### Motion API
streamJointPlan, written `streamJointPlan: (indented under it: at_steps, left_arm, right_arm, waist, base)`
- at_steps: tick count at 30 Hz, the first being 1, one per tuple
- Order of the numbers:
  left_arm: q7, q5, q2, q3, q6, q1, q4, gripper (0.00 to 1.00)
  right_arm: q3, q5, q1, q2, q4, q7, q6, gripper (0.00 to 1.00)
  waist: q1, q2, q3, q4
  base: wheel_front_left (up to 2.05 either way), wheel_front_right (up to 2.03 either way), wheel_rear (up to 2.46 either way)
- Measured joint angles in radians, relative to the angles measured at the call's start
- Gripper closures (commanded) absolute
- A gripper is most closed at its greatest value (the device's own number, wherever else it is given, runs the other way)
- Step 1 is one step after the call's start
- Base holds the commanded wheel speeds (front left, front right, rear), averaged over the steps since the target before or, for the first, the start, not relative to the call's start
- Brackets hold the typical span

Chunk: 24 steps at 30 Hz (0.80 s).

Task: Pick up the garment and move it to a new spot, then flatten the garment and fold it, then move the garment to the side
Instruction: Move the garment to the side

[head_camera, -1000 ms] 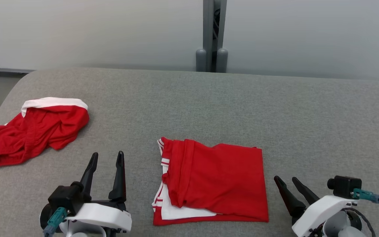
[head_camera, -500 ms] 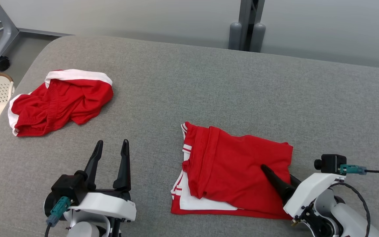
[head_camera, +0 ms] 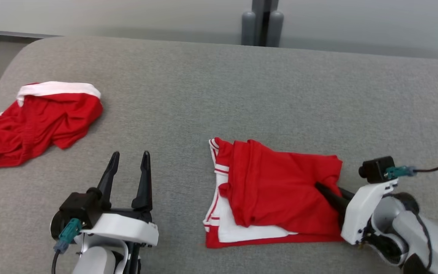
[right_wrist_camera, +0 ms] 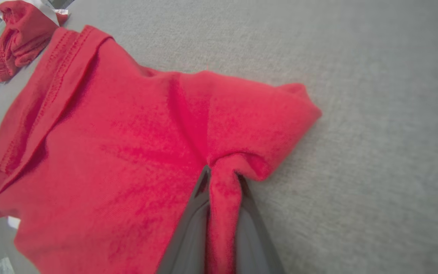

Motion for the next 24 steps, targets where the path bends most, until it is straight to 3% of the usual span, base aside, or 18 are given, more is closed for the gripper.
streamJointPlan:
  at_steps: [6,15,24]
  left_arm:
    - [0.0,-0.005,-0.001,-0.02,0.0,-0.058,-0.016,0.0]
    - [0.0,-0.003,-0.001,-0.06,-0.01,-0.182,-0.034,0.0]
    - [0.0,0.002,0.0,-0.071,-0.017,-0.261,-0.062,0.0]
  right_arm:
    - [0.069,-0.034,-0.103,-0.155,-0.011,0.031,0.002,1.0]
    - [0.063,-0.047,-0.241,-0.393,0.018,0.031,0.001,1.0]
    - [0.053,-0.087,-0.344,-0.53,0.095,0.004,0.002,1.0]
  waist:
    - [0.0,0.0,0.059,-0.06]
    - [0.0,0.0,0.207,-0.126]
    - [0.0,0.0,0.356,-0.148]
  base:
    - [0.0,0.0,0.0]
    - [0.0,0.0,0.0]
    - [0.0,0.0,0.0]
